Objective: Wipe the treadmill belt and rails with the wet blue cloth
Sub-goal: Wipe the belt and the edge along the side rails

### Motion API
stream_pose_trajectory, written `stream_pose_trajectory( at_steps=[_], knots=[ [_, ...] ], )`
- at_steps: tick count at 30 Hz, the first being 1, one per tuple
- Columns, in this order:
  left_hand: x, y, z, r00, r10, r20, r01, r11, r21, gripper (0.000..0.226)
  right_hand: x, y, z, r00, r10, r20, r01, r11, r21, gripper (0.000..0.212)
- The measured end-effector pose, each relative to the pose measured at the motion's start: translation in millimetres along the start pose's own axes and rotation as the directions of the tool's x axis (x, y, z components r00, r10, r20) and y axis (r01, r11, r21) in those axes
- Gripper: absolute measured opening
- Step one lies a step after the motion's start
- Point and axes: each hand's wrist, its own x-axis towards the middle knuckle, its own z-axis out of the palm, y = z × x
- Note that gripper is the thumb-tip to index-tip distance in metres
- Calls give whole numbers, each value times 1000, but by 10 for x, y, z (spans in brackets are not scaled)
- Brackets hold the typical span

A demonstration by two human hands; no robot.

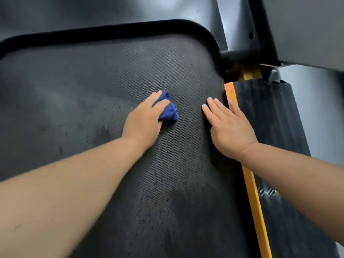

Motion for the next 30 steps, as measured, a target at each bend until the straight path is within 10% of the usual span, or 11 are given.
stream_pose_trajectory(
  at_steps=[7, 13, 20, 23, 27, 30],
  knots=[
    [-569, -4, 9, 937, 283, 203, -289, 957, 2, 48, 57, -136, -15, 998, 44, 38, -45, 999, 29, 63],
    [221, -84, -143, 990, -110, 84, 109, 994, 15, 51, 75, -105, 42, 999, 30, 23, -31, 999, 44, 63],
    [-903, 44, -5, 941, 185, 285, -189, 982, -14, 52, 87, -174, -76, 996, 87, -1, -86, 987, 133, 59],
    [-973, -67, -207, 930, 195, 312, -207, 978, 7, 85, 121, -382, -216, 986, 99, -132, -50, 942, 331, 54],
    [-1021, -560, -536, 976, -128, 177, 116, 990, 79, 92, -57, -1053, -208, 941, -267, -210, 333, 845, 417, 53],
    [-1062, -839, -630, 755, -552, 354, 454, 830, 324, 104, -143, -1242, -66, 871, -444, -210, 488, 829, 273, 47]
  ],
)
